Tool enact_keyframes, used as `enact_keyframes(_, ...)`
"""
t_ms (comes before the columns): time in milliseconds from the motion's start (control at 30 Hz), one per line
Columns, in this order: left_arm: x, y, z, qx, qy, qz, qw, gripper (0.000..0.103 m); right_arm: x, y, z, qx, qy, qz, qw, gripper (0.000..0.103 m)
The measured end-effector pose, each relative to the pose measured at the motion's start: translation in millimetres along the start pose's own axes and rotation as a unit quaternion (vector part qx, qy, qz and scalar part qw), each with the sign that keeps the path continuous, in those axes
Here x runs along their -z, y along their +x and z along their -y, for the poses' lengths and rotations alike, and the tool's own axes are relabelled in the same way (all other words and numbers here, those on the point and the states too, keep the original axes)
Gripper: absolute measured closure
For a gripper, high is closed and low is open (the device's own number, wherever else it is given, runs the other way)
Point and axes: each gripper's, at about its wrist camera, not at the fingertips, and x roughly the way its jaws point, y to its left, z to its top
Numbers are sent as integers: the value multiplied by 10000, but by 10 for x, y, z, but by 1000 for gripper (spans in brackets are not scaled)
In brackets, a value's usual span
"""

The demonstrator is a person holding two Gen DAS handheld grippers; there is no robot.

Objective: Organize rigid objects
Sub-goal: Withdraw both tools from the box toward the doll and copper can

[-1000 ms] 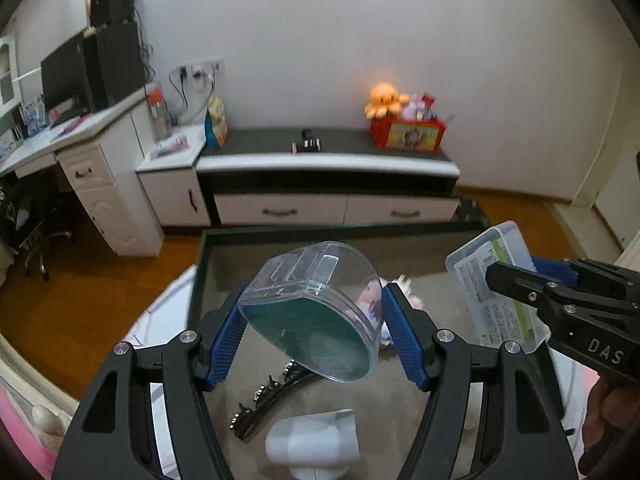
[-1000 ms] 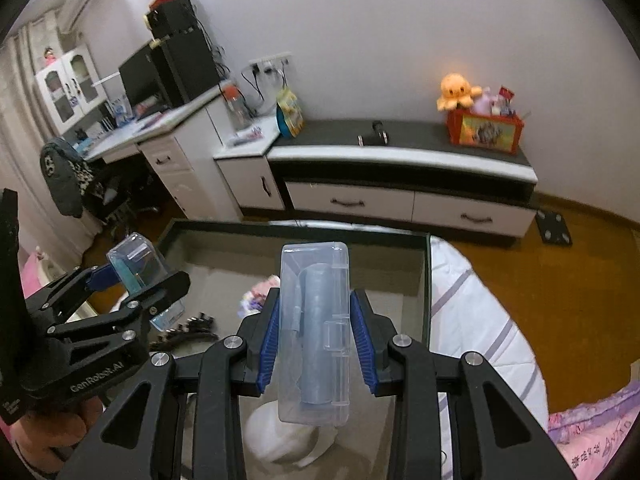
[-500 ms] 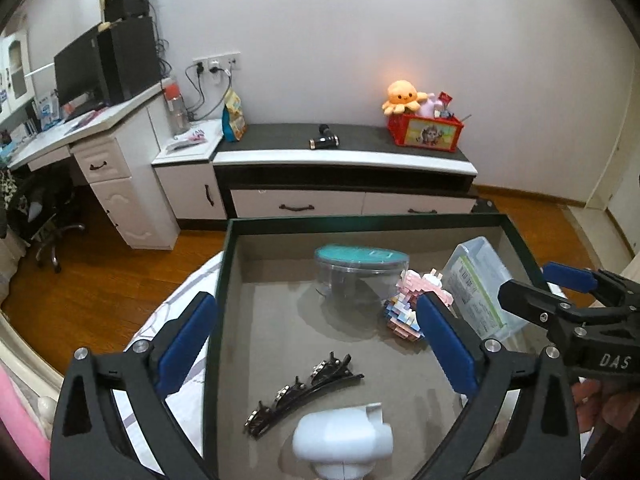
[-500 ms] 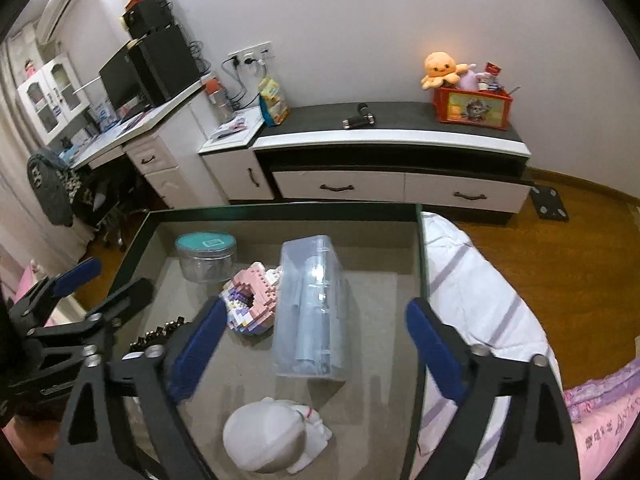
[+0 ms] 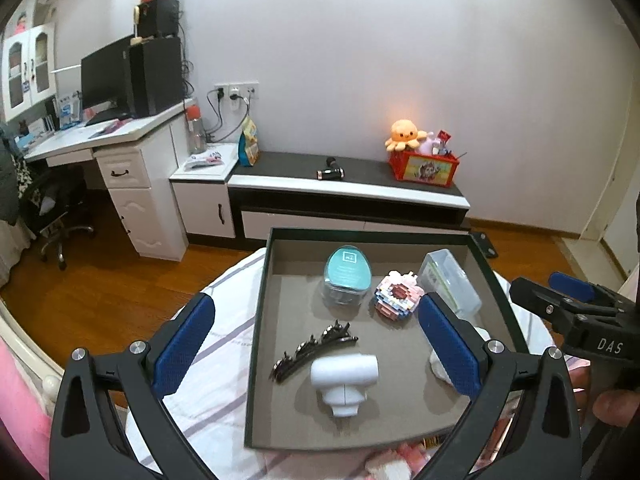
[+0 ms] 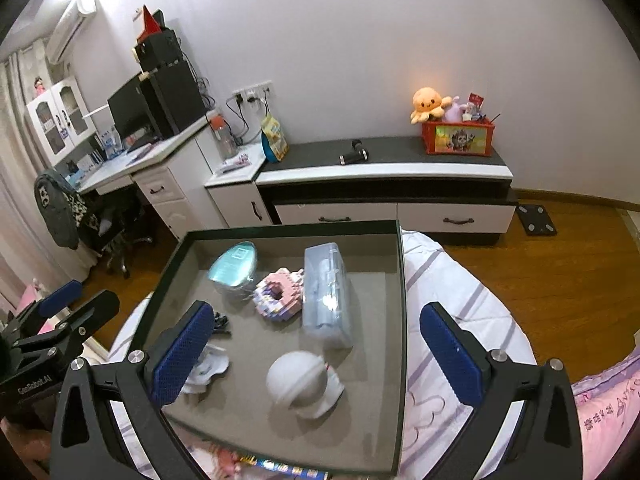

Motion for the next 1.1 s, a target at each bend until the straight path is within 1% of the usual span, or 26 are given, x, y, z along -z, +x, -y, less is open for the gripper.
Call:
enact_keyframes(133, 88, -267, -31, -26, -65, 132, 9999, 0, 78, -229, -95, -33, -49, 152, 9999, 0)
enact_keyframes(333, 296, -594, -30, -77, -141, 278, 9995, 0, 317, -582, -204, -18, -115, 409, 9991, 0)
enact_keyframes(433, 450, -736, -9, -127, -146, 349, 9992, 0, 454, -744, -210, 66, -108, 511, 9986, 0)
enact_keyframes(567, 636, -917, 26, -157, -191, 457, 9986, 0, 639, -953, -222, 295, -162, 622, 9975, 0)
enact_keyframes(667, 759, -1034, 44, -97, -249, 526, 9983, 0, 764, -1083, -261, 419, -213, 701, 9964, 0)
enact_keyframes(867, 918, -1122, 122, -71, -154, 485, 9987, 0, 954, -1242, -348, 526, -350, 813, 9947, 0)
enact_keyframes(1100, 1059, -1090, 151, -50, -166, 321, 9993, 0, 1111, -1172, -329, 499, -357, 584, 9964, 0)
